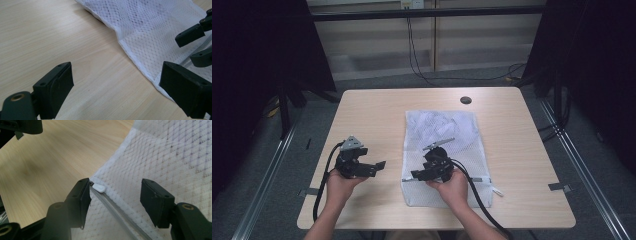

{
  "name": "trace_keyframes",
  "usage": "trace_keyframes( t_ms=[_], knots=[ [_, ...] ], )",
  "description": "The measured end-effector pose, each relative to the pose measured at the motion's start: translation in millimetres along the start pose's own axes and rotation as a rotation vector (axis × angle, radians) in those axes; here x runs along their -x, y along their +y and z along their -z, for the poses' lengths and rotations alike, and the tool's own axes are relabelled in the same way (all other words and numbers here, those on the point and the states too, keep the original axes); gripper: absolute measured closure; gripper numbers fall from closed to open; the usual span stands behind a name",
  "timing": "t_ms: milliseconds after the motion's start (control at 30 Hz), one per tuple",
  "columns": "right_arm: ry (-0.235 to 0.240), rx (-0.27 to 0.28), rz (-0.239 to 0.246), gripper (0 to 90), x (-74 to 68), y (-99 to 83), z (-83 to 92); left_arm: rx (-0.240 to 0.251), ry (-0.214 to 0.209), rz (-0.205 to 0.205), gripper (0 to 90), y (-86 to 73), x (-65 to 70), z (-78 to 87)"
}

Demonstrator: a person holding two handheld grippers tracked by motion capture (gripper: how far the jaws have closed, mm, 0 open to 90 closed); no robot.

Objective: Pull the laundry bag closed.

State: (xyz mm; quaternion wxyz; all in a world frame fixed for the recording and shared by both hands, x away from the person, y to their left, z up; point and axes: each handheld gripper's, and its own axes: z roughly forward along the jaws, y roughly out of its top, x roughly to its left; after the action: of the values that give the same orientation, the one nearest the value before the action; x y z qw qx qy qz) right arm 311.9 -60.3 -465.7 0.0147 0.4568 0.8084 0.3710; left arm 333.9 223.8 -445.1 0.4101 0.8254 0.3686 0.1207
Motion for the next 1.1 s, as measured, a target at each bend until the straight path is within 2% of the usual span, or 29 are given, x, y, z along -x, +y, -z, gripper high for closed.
trace_keyframes(
  t_ms=[267,333,533,567,800,900,967,1100],
  knots=[
    [0.027,-0.023,-0.008,43.7,-1.4,0.4,-7.8,0.001,-0.002,0.011,11.3,-0.3,0.3,0.2],
    [0.031,-0.025,-0.027,44.3,-2.5,0.4,-9.4,-0.002,-0.002,0.009,11.3,-0.5,0.1,0.3],
    [0.08,-0.037,-0.04,52.6,-2.3,1.6,-16.2,-0.006,-0.004,0.012,11.6,-0.9,-0.8,0.7],
    [0.077,-0.048,-0.06,54.3,-3.3,1.8,-16.6,-0.006,-0.004,0.012,11.7,-0.9,-0.8,0.7],
    [0.108,-0.066,-0.092,62.7,-2.2,3.3,-25.0,-0.005,-0.002,0.018,11.7,-1.2,-1.7,1.1],
    [0.11,-0.07,-0.097,62.6,-2.0,3.5,-26.8,-0.007,-0.002,0.017,11.7,-1.4,-2.2,1.2],
    [0.124,-0.076,-0.123,62.9,-2.1,3.5,-29.3,-0.003,-0.003,0.019,11.8,-1.6,-2.2,1.2],
    [0.134,-0.082,-0.124,65.0,-2.5,3.9,-32.4,0.002,-0.002,0.022,12.0,-1.4,-2.5,1.8]
  ],
)
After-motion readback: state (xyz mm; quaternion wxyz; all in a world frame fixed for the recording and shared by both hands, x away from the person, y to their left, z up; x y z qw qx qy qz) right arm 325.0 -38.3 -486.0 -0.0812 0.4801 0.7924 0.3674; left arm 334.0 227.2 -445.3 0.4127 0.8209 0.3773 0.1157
